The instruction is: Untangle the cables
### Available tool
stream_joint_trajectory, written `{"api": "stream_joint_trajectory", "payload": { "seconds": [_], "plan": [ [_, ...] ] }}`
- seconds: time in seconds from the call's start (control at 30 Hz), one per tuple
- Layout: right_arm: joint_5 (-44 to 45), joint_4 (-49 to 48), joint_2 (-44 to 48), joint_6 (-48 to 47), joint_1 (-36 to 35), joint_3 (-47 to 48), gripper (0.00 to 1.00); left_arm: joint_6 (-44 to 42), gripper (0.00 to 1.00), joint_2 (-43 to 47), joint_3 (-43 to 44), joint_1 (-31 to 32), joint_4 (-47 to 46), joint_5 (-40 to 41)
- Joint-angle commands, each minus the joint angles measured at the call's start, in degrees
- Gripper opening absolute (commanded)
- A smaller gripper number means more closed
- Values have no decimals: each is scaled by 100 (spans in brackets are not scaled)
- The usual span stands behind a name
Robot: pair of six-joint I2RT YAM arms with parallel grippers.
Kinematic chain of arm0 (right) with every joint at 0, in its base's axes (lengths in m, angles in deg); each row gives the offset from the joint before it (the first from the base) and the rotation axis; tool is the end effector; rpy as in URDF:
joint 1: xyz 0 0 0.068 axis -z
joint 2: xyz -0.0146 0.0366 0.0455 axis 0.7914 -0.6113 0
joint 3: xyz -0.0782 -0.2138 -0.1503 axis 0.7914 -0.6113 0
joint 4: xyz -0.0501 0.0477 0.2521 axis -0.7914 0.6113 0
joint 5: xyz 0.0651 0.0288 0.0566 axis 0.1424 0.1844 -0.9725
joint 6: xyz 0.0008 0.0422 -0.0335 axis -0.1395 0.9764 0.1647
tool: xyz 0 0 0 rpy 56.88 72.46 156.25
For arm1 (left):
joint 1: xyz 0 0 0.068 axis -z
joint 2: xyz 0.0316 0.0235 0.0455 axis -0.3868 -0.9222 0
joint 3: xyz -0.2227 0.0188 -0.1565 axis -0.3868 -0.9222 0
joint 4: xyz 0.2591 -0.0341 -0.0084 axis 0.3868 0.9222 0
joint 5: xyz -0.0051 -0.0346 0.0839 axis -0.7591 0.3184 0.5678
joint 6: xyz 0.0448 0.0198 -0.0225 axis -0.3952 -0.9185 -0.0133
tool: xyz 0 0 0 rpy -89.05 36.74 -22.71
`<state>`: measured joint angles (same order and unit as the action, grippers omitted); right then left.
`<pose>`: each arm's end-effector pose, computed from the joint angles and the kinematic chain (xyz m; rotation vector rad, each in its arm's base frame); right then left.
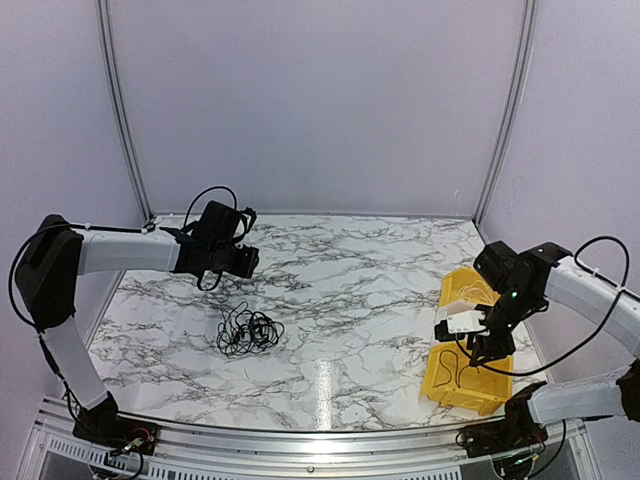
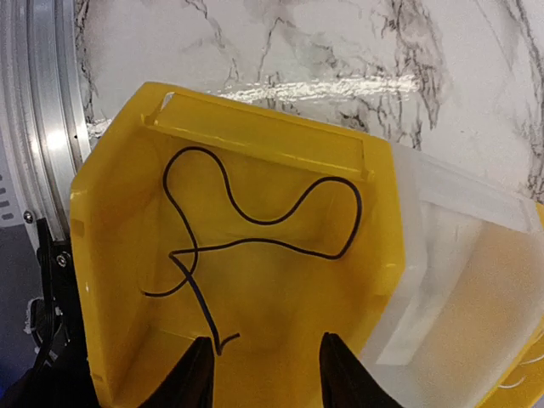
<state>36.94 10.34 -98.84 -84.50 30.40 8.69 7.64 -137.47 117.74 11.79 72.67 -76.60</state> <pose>0.1490 0.0654 0.2341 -1.9990 2.2922 0.1770 0.3275 -0.2161 0.2141 0.4356 2.1593 -0.1496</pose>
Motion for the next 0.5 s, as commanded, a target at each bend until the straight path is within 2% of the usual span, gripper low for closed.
{"api": "stream_joint_trajectory", "payload": {
  "seconds": [0.0, 0.13, 0.23, 0.33, 0.47],
  "plan": [
    [-70, 636, 246, -322, -50, 820, 48, -85, 58, 369, 252, -27, 285, -35],
    [-9, 613, 176, -468, -51, 1337, 52, 11, 60, 696, 374, -27, 622, -204],
    [-318, 214, -50, -329, -51, 1615, 52, 190, 61, 936, 543, -27, 1062, -330],
    [-949, -865, -394, 194, -46, 1759, 50, 572, 61, 1217, 400, -27, 1436, -361],
    [-2079, -2226, -925, 934, -84, 1822, 46, 987, 59, 1678, -223, -27, 1537, -833]
  ]
}}
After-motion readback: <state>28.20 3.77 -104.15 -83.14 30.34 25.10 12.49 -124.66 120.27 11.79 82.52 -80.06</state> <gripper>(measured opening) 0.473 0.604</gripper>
